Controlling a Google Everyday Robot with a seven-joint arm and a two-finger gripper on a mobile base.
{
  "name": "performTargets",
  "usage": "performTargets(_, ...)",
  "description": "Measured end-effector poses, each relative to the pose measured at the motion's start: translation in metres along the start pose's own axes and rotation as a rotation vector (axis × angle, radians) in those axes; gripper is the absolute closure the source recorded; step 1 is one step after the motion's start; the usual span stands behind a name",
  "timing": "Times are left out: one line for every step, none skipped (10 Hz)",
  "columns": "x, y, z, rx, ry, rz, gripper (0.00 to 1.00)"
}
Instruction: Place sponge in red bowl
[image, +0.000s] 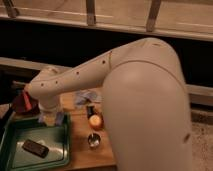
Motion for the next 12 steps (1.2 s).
performTargets(0.019,-0.014,-0.013,0.022,0.007,0.075,0.87)
performTargets(0.042,-0.031,-0.026,0.042,0.025,0.159,0.87)
performTargets(0.055,-0.043,-0.032,0.046,0.037,0.203,0.87)
performTargets(0.069,-0.059,-0.039,0.048,0.05,0.257,0.87)
performTargets(0.078,-0.073,-0.044,0.048,0.058,0.295,0.87)
performTargets(0.087,-0.082,-0.048,0.041,0.064,0.324,0.87)
performTargets(0.094,-0.088,-0.051,0.038,0.064,0.341,0.87)
performTargets(0.096,-0.089,-0.051,0.038,0.064,0.345,0.87)
performTargets(0.093,-0.089,-0.051,0.038,0.062,0.341,0.87)
performTargets(0.093,-0.088,-0.051,0.037,0.062,0.341,0.87)
performTargets(0.094,-0.089,-0.051,0.037,0.062,0.342,0.87)
performTargets(0.095,-0.089,-0.051,0.038,0.062,0.344,0.87)
